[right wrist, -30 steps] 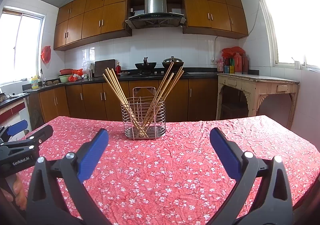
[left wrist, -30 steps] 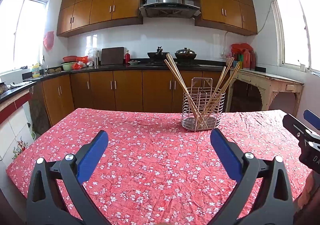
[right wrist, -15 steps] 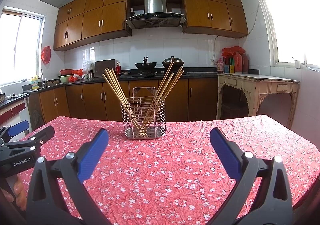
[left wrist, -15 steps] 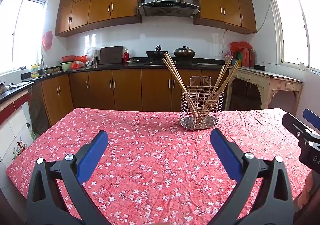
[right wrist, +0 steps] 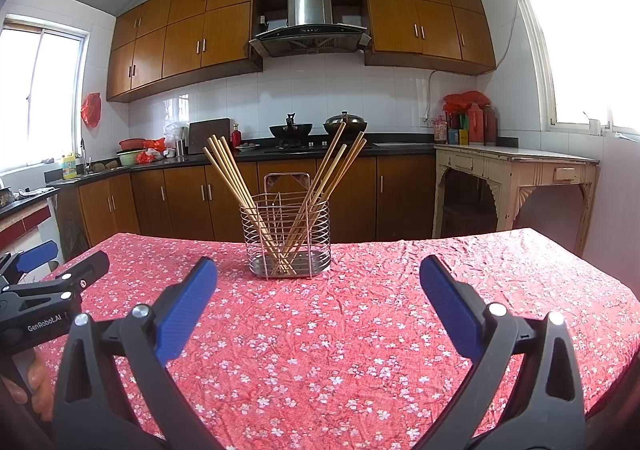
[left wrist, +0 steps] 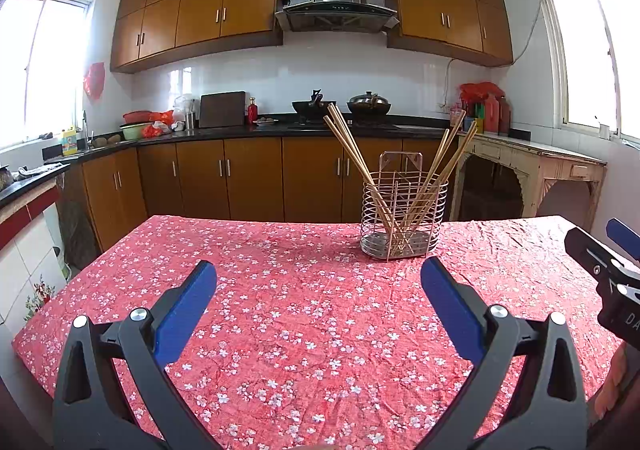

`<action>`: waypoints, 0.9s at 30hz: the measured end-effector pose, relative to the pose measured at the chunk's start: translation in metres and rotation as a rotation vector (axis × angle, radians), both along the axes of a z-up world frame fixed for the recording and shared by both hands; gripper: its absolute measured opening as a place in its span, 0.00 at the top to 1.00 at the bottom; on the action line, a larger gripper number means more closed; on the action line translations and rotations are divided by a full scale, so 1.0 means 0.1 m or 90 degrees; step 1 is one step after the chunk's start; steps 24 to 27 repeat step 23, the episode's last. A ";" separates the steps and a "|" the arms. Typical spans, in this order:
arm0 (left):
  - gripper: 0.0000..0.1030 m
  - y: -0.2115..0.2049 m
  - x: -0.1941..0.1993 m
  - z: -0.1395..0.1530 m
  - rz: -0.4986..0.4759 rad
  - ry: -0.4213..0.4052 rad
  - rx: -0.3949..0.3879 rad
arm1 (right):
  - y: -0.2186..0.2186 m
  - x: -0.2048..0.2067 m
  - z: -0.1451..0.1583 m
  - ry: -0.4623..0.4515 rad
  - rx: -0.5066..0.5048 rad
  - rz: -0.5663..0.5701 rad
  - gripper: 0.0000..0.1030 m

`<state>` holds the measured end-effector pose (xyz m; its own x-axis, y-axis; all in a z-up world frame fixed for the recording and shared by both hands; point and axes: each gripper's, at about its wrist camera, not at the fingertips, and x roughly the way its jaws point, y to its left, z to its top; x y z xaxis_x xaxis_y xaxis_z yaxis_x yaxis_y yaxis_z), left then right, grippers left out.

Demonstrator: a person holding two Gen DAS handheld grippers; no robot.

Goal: Organize utensils

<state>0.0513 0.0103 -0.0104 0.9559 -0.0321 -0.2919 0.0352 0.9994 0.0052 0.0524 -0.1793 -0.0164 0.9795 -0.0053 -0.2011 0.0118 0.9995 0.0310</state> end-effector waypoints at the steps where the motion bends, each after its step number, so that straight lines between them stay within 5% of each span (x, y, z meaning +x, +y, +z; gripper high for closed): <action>1: 0.02 0.00 0.01 0.00 0.000 0.000 -0.001 | 0.00 0.00 0.00 0.000 0.000 0.000 0.04; 27: 0.02 -0.04 0.02 0.01 0.007 0.004 -0.005 | 0.00 -0.01 -0.01 0.001 0.002 0.000 0.04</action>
